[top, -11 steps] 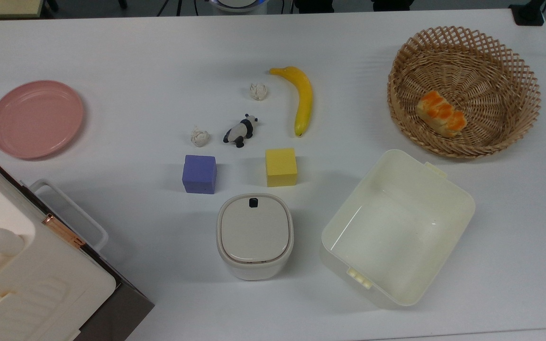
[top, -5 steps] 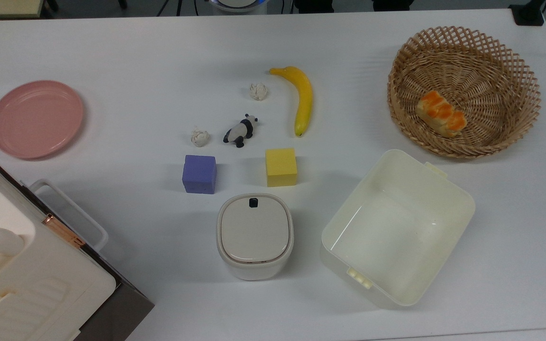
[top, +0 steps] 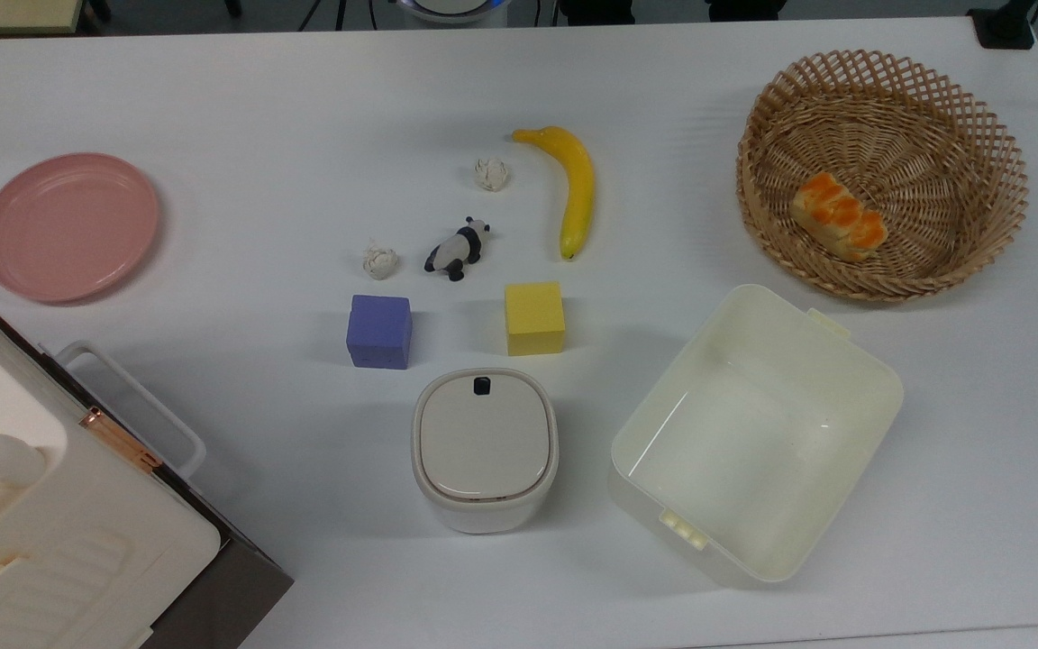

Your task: Open the trash can

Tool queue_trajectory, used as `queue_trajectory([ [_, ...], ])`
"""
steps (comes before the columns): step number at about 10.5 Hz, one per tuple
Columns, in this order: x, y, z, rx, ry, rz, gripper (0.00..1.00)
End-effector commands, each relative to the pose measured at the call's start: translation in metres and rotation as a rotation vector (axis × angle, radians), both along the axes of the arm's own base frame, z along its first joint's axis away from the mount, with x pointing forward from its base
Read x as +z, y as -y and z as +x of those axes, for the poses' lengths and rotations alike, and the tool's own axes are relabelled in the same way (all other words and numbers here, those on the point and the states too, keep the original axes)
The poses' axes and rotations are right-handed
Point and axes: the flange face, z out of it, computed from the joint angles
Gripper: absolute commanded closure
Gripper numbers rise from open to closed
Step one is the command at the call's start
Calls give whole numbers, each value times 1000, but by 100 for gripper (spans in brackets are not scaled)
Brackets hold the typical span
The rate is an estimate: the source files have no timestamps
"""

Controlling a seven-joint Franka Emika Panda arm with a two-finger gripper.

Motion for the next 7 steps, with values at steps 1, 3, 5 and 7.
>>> queue_trajectory([
  [1,-1,3,-1,20,10,-6,0],
  [3,-1,-1,2,29,22,-7,0],
  [5,0,-5,2,37,27,-6,0],
  [7,0,-9,3,45,27,-4,0],
])
